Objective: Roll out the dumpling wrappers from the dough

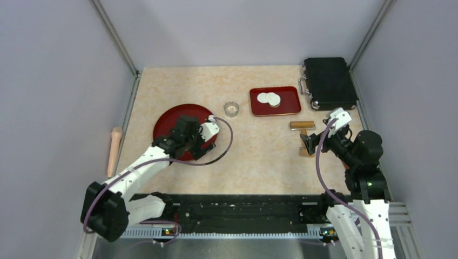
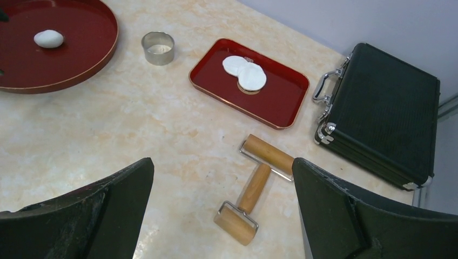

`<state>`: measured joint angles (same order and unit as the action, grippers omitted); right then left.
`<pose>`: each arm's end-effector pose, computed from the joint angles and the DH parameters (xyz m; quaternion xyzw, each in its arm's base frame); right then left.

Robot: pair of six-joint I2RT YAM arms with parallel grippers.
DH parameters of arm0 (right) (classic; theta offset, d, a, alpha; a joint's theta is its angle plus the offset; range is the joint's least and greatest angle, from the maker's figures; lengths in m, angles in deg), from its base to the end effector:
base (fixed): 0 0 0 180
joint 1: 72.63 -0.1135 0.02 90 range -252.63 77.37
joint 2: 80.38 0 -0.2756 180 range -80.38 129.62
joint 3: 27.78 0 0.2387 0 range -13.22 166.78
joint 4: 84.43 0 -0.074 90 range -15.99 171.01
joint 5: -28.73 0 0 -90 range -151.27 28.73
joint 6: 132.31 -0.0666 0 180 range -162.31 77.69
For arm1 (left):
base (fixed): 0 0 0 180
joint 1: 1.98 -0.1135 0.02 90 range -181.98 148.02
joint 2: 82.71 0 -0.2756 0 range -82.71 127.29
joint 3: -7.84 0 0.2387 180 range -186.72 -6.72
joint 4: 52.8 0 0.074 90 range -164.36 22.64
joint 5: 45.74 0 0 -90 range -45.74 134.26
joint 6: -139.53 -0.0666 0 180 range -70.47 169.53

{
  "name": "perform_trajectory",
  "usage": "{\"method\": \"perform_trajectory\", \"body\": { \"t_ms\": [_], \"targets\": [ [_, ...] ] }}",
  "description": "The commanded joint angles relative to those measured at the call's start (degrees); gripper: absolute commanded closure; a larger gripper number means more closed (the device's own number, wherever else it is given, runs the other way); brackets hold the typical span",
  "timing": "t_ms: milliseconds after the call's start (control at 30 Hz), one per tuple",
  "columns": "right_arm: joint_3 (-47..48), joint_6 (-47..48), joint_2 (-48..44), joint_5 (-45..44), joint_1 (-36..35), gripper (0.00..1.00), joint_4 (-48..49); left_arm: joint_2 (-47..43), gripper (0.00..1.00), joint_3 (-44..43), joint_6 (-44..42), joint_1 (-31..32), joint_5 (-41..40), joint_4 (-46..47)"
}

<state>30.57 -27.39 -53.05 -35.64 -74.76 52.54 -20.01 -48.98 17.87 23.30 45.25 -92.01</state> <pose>0.1097 0.0329 0.3352 -0.2504 0.7288 0.1030 0.6290 0.2077 -0.0994 0.2344 0.4434 0.8108 0.0133 0.3818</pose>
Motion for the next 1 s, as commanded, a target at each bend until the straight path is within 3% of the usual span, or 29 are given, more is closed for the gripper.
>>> {"method": "perform_trajectory", "body": {
  "t_ms": [0,133,367,833,967],
  "targets": [
    [0.0,0.4,-1.5,1.2,-0.2,0.01,2.3,6.4,0.01,-1.0,-2.4,5.3,-9.0,5.4],
    [-0.7,0.6,-2.5,3.4,0.1,0.01,2.1,11.2,0.01,-3.7,-2.5,6.3,-14.6,8.3],
    [-1.0,1.2,-1.7,3.1,0.2,0.01,2.1,14.2,0.02,-4.7,-1.1,6.6,-11.2,9.3],
    [-0.9,1.3,0.1,1.8,0.3,0.01,2.1,22.7,0.05,-3.3,-4.6,8.8,-19.0,15.2],
    [-0.9,1.3,0.4,2.0,0.6,0.01,2.1,23.5,0.06,-3.3,-5.3,10.5,-18.1,13.6]
  ]
}}
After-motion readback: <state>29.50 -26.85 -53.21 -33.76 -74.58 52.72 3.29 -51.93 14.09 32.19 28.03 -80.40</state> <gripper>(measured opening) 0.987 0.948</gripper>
